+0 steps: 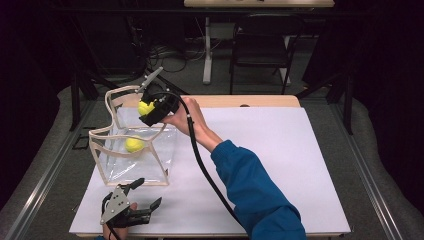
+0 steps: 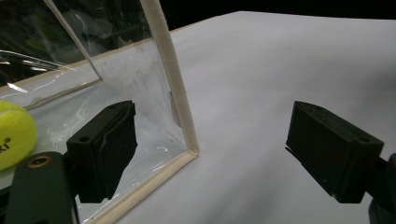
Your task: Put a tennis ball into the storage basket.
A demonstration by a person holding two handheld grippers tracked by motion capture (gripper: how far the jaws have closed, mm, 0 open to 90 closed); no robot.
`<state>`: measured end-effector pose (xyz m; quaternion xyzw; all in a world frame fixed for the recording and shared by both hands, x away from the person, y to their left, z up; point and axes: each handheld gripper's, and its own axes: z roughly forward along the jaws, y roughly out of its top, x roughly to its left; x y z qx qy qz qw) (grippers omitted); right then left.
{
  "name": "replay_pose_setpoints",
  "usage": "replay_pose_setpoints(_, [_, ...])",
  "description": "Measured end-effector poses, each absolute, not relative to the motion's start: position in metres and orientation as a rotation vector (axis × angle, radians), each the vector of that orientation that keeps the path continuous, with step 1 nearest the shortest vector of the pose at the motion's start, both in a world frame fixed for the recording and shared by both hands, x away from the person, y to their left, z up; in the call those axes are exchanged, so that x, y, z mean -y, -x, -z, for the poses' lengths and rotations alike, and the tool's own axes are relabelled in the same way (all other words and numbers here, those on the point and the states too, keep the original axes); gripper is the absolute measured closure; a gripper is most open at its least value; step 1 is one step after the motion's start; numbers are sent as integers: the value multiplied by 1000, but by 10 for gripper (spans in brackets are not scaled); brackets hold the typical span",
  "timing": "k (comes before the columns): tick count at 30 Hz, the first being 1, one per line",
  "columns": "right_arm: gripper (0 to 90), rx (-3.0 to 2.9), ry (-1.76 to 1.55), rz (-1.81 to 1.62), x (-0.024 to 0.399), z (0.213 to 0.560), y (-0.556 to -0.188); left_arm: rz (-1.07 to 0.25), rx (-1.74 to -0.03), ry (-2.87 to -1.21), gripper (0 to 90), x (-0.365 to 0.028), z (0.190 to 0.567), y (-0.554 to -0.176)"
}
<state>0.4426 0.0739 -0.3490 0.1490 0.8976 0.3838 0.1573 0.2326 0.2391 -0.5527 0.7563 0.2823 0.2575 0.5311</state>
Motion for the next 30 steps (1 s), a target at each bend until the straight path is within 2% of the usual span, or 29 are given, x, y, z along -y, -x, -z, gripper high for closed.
replay_pose_setpoints(30, [257,-2636,-435,-1013,-83,361,-446,-616,-673,-1802,159,-240,552,-232])
